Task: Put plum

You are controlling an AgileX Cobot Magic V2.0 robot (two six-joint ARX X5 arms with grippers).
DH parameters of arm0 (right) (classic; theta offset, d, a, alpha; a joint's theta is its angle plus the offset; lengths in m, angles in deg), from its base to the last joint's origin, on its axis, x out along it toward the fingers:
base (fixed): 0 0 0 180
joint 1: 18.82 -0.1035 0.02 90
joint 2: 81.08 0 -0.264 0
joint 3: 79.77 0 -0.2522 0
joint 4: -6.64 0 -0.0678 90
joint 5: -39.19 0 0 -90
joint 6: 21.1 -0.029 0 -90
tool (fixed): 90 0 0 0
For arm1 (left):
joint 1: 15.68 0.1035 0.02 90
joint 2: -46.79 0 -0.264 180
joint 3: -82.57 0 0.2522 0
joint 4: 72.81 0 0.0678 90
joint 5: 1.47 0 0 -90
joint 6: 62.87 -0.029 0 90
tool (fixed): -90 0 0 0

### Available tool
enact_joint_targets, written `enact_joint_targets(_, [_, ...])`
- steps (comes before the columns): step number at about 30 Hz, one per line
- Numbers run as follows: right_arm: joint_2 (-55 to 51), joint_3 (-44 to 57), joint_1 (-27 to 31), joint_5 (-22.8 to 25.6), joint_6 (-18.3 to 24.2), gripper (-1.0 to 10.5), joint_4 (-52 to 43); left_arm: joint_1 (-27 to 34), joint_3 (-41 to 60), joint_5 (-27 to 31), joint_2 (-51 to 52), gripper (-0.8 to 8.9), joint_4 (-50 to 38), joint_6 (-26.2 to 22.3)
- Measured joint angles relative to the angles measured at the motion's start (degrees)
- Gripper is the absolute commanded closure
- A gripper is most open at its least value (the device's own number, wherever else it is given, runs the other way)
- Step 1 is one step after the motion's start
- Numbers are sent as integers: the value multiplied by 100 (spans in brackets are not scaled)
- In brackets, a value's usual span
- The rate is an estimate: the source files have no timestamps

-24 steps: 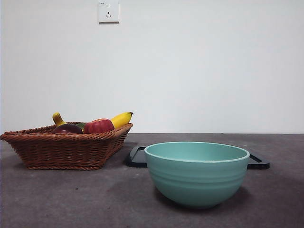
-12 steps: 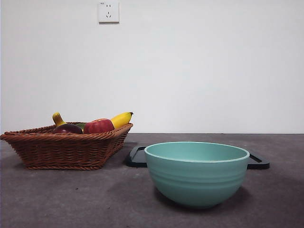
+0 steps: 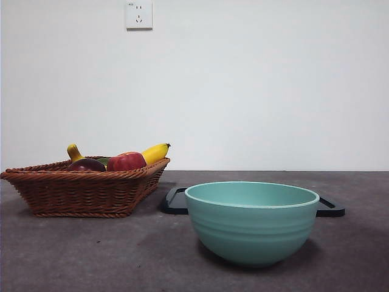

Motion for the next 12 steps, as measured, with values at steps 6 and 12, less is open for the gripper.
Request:
enact_joint_targets(6, [0, 0, 0, 0, 0, 942, 0, 0, 0, 0, 0, 806, 0, 0])
enact_joint_targets(12, [0, 0, 0, 0, 0, 942, 0, 0, 0, 0, 0, 806, 0, 0])
